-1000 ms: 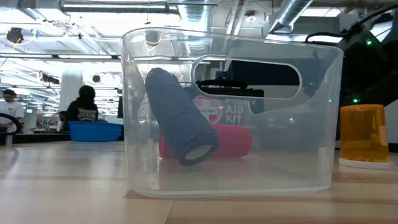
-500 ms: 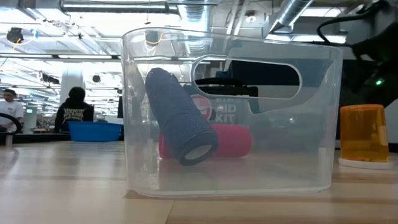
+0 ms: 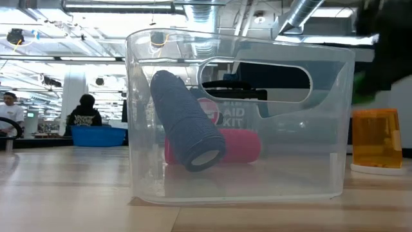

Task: Pick & place medical supplies in basket/bin
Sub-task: Put the green bandage into the transparent bin

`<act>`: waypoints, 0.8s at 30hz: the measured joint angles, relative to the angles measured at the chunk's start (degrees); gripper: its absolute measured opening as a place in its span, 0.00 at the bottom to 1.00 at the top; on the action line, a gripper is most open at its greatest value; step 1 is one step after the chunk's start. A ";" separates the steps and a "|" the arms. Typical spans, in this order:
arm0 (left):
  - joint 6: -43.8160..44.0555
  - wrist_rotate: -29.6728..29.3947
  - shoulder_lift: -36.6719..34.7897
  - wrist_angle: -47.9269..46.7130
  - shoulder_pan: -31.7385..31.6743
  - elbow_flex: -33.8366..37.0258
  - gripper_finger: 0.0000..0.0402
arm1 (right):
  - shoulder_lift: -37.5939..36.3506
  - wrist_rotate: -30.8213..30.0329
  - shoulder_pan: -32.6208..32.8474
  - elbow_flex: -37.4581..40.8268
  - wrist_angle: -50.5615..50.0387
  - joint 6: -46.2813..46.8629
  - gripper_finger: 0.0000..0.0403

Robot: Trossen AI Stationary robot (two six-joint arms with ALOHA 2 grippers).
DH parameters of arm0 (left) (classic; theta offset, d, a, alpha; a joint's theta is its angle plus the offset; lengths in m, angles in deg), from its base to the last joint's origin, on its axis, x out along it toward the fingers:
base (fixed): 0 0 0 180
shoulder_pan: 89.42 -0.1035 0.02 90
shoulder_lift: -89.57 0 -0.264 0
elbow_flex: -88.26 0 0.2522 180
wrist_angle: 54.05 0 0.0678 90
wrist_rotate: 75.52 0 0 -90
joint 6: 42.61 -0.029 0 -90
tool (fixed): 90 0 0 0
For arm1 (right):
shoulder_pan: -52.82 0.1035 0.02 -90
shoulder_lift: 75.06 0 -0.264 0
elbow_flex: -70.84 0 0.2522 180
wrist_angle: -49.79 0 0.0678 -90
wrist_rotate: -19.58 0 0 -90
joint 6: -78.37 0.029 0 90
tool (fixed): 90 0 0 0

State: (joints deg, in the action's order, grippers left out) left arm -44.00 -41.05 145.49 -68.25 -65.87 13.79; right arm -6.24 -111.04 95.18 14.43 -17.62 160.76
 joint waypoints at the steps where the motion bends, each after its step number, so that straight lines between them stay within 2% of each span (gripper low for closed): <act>1: -0.03 0.00 0.00 0.02 0.00 0.00 0.52 | 0.00 0.00 0.92 -2.08 -0.78 -0.03 0.09; 8: -0.05 0.01 0.00 -0.01 0.00 0.00 0.52 | -0.02 4.39 7.47 -11.79 1.81 -2.20 0.09; 13: -0.05 0.04 0.48 -0.30 0.00 0.00 0.52 | 0.11 11.59 9.41 -12.99 15.38 -8.38 0.09; 16: -0.05 0.02 1.08 0.09 0.00 -0.02 0.52 | 2.04 15.03 7.26 -13.05 21.18 -11.92 0.09; 24: 0.24 1.96 3.44 -0.48 0.00 0.02 0.52 | 10.49 27.79 -4.37 -13.00 34.18 -26.39 0.09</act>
State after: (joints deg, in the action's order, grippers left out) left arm -43.76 -39.09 148.93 -68.73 -65.87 13.82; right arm 4.24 -83.25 90.81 1.43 16.56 134.37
